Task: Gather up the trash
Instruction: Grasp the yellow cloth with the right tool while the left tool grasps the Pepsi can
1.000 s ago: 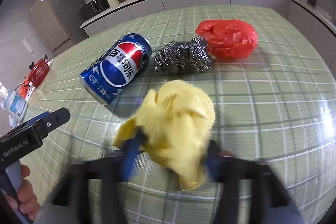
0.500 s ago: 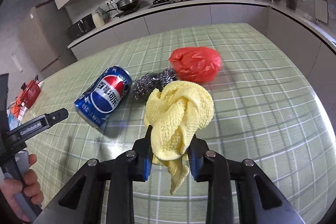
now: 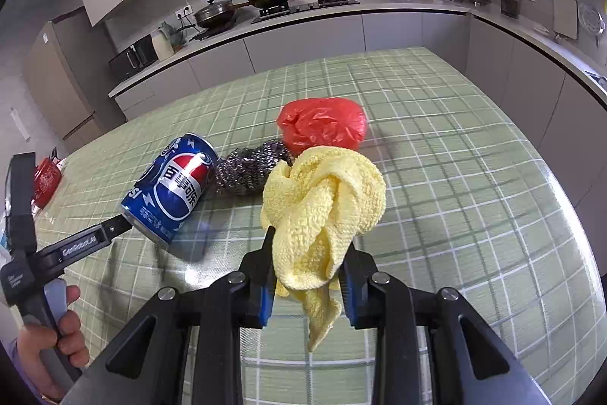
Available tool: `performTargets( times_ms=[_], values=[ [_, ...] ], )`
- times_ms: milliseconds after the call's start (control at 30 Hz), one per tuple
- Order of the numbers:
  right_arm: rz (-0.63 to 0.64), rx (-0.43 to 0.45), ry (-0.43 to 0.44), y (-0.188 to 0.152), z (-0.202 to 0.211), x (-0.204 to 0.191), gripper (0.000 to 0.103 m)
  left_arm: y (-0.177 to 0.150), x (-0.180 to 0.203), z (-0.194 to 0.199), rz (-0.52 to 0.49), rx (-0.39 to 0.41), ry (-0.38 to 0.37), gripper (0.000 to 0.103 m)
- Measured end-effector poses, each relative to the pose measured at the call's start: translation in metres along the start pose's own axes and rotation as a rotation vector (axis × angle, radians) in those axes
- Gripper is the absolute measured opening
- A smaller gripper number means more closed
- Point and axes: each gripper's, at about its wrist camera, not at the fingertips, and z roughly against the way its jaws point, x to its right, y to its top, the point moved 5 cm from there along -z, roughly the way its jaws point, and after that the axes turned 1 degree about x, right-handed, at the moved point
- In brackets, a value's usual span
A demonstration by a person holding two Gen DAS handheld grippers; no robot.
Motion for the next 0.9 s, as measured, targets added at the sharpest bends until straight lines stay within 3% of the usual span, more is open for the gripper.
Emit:
performTargets(
  times_ms=[533, 733, 900],
  values=[
    [-0.006, 0.003, 0.022, 0.002, 0.004, 0.014, 0.031, -0.014, 0.028, 0.02, 0.001, -0.006, -0.052, 0.076],
    [0.003, -0.003, 0.037, 0.006, -0.002, 0.019, 0.031, -0.006, 0.034, 0.041, 0.057, 0.036, -0.114, 0.085],
    [-0.008, -0.016, 0.044, 0.006, -0.008, 0.026, 0.031, 0.006, 0.059, 0.027, 0.025, 0.007, -0.148, 0.088]
  ],
)
